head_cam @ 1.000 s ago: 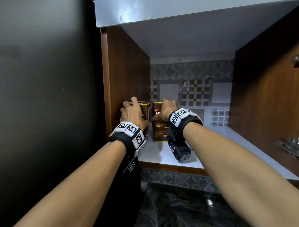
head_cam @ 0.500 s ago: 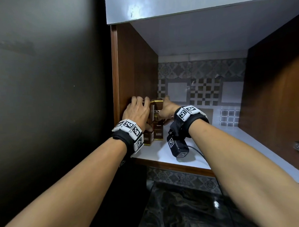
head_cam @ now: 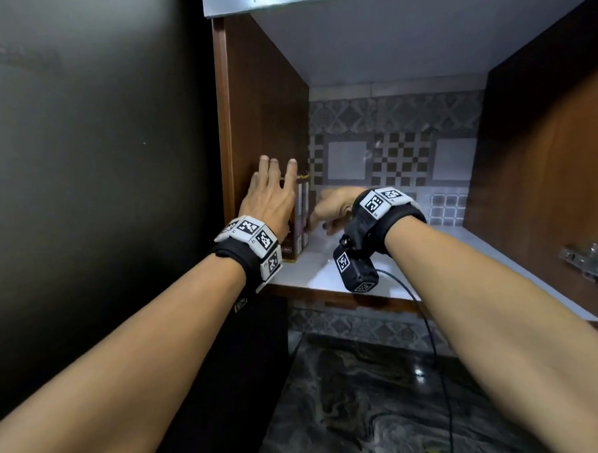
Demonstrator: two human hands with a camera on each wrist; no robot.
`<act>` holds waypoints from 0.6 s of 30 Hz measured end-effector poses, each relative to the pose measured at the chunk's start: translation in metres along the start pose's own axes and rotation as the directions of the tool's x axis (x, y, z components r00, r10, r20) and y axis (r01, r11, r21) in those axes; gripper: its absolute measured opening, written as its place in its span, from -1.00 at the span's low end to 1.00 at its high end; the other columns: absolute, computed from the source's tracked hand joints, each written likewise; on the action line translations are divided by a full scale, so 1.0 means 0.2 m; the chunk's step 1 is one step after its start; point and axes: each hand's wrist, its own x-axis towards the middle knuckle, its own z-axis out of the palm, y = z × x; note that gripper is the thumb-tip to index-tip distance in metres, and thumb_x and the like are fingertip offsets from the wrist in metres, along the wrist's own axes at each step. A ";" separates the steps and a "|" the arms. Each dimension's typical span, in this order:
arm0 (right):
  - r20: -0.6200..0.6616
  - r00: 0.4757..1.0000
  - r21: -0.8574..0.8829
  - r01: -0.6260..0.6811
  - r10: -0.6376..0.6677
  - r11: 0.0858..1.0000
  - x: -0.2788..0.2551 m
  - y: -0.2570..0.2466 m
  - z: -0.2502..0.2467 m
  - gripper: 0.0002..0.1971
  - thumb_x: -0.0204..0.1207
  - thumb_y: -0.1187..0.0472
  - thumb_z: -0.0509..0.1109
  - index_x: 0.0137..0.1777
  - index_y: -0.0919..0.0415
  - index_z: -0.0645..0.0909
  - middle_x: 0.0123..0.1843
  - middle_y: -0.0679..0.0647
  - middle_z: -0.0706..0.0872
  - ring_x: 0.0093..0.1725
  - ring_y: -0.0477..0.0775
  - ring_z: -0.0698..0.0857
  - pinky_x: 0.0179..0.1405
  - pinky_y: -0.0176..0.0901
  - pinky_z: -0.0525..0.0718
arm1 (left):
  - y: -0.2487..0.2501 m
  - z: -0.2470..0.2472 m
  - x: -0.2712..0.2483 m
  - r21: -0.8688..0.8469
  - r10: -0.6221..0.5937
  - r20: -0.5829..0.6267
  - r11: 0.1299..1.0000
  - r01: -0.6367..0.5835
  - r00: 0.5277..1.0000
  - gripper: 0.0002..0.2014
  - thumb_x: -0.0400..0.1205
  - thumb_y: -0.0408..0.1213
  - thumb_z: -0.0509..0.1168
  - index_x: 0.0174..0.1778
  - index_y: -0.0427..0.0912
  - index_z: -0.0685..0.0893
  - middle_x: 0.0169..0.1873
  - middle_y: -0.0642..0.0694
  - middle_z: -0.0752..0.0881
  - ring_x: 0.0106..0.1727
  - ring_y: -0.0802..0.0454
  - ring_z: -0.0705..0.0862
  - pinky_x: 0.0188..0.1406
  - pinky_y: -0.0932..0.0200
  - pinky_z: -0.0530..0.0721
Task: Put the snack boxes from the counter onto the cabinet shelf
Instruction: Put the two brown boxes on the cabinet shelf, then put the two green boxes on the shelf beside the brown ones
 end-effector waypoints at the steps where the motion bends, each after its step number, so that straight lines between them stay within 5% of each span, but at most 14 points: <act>1: -0.024 1.000 0.041 -0.015 0.016 0.999 -0.07 0.01 -0.01 -0.72 0.42 0.07 0.55 0.01 0.18 0.61 -0.12 0.12 0.70 -0.07 0.11 0.71 0.28 0.06 0.71 | 0.01 -0.03 -0.03 -0.042 0.004 -0.012 0.999 -0.004 1.000 -0.02 0.53 -0.24 0.46 0.69 -0.31 -0.08 0.63 -0.44 0.09 0.68 -0.37 -0.07 0.64 -0.19 0.11; 3: -0.081 0.996 0.143 -0.022 0.034 0.990 -0.23 0.03 -0.02 -0.77 0.47 0.09 0.52 0.00 0.14 0.59 -0.09 0.13 0.69 -0.15 0.06 0.65 0.25 0.03 0.72 | 0.05 -0.09 -0.13 -0.168 0.011 -0.059 0.986 -0.021 0.998 -0.08 0.53 -0.18 0.46 0.67 -0.34 0.04 0.59 -0.43 0.20 0.67 -0.37 0.03 0.62 -0.19 0.18; 7: -0.255 0.967 0.355 0.075 0.019 0.932 -0.57 0.13 0.04 -0.27 0.51 0.25 0.47 0.63 0.28 0.22 0.27 0.26 0.71 0.12 0.13 0.75 0.24 0.21 0.75 | 0.18 -0.15 -0.40 -0.423 -0.017 -0.182 0.904 -0.063 0.983 -0.41 0.56 -0.27 0.34 0.51 -0.28 0.35 0.37 -0.31 0.47 0.46 -0.28 0.40 0.34 -0.13 0.52; 9: -0.371 0.928 0.386 0.129 0.026 0.914 -0.75 0.19 0.11 -0.41 0.52 0.28 0.41 0.55 0.25 0.36 0.27 0.27 0.71 0.05 0.15 0.81 0.04 0.14 0.83 | 0.25 -0.16 -0.55 -0.503 -0.032 -0.186 0.861 -0.067 0.982 -0.48 0.56 -0.26 0.29 0.46 -0.25 0.41 0.30 -0.27 0.50 0.34 -0.27 0.49 0.17 -0.13 0.55; 11: -0.439 0.897 0.430 0.161 0.050 0.888 -0.93 0.26 0.22 -0.70 0.53 0.32 0.36 0.26 0.29 0.59 0.13 0.28 0.74 -0.16 0.16 0.83 -0.16 0.11 0.86 | 0.33 -0.11 -0.71 -0.555 -0.048 -0.173 0.830 -0.057 0.984 -0.52 0.57 -0.21 0.28 0.41 -0.24 0.45 0.26 -0.24 0.53 0.27 -0.24 0.53 0.07 -0.10 0.56; 13: -0.433 0.895 0.452 0.118 0.102 0.884 -1.07 0.36 0.37 -0.91 0.55 0.33 0.34 -0.01 0.26 0.65 -0.14 0.26 0.75 -0.35 0.13 0.79 -0.34 0.04 0.83 | 0.40 -0.02 -0.87 -0.584 -0.077 -0.082 0.812 0.015 0.994 -0.54 0.60 -0.14 0.28 0.41 -0.19 0.46 0.27 -0.20 0.53 0.28 -0.21 0.54 0.02 -0.10 0.55; 15: -0.374 0.912 0.405 -0.001 0.167 0.914 -1.16 0.48 0.55 -0.88 0.57 0.28 0.33 -0.18 0.18 0.66 -0.30 0.20 0.76 -0.41 0.11 0.77 -0.44 -0.13 0.76 | 0.48 0.12 -1.02 -0.591 -0.102 0.114 0.792 0.151 0.988 -0.54 0.60 -0.08 0.27 0.40 -0.16 0.46 0.30 -0.20 0.52 0.30 -0.23 0.53 0.02 -0.12 0.55; 18: -0.166 0.935 0.306 -0.254 0.314 0.918 -1.15 0.76 0.85 -0.86 0.56 0.16 0.39 -0.16 0.19 0.70 -0.15 0.26 0.84 -0.31 0.07 0.77 -0.18 -0.17 0.78 | 0.61 0.36 -1.23 -0.517 -0.111 0.450 0.777 0.360 0.886 -0.48 0.59 -0.01 0.31 0.41 -0.18 0.44 0.36 -0.24 0.48 0.34 -0.32 0.52 0.15 -0.21 0.56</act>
